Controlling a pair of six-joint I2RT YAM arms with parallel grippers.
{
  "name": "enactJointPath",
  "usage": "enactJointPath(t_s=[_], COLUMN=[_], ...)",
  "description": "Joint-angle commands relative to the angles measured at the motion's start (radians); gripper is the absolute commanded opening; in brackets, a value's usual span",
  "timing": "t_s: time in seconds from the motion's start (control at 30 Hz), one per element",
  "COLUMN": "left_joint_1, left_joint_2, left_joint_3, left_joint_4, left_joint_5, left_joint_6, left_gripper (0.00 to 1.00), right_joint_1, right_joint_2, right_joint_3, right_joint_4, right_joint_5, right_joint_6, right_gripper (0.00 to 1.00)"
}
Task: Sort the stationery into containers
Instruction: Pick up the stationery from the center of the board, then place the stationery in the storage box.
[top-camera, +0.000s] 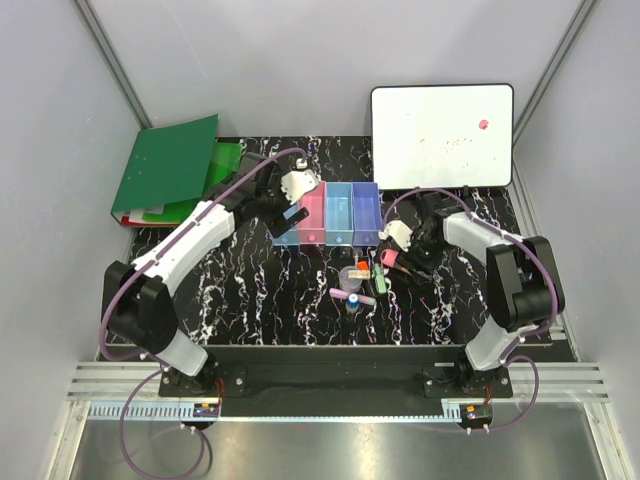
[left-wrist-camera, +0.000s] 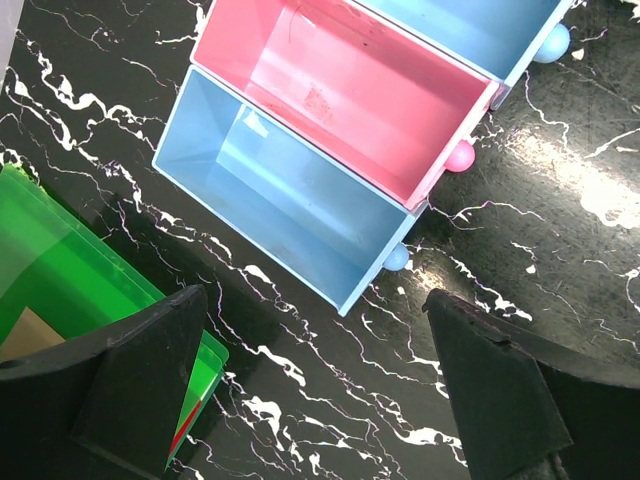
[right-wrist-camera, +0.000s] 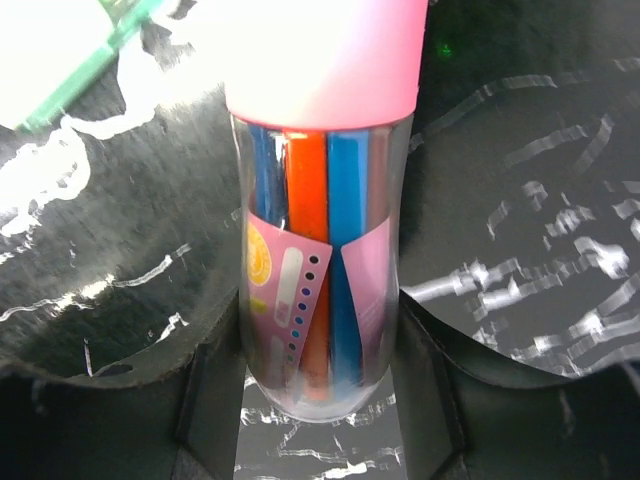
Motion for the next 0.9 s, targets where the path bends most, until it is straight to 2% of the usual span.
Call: enactJointPath(t_s=[0.0,0.3,0.43,0.6,0.87], left_joint_1=[0.008,0.024,0.024,0.016,-0.056], left_joint_2=[-0.052,-0.023,0.003,0.088,0.284], left_joint_3=[0.019,0.140,0.218,0.319,0.518], left_joint_4=[0.000,-0.106,-0.117,-0.117,-0.091], left_joint_5=[0.045,0.252,0.397,0.619,0.683], left_joint_6=[-0.022,-0.148,-0.197,-0.279,-0.372], left_gripper=[0.99,0.99,0.99,0.94,0.97], right_joint_1=[0.006,0.006,0.008,0.020,0.115], right_joint_2=[-0.154,-0.509,-0.647,-0.685,-0.629], right_joint_3=[-0.039,-0.119,-0.113,-0.056,0.054], right_joint_4=[0.061,0.154,0.220,0.312,0.340], right_joint_5=[0.052,0.120,0.144,0.170,0.209], right_joint_6=[0.010,-0.010,-0.022,-0.035,-0.030], right_gripper=[0.01,0.00,0.00,0.00,0.00])
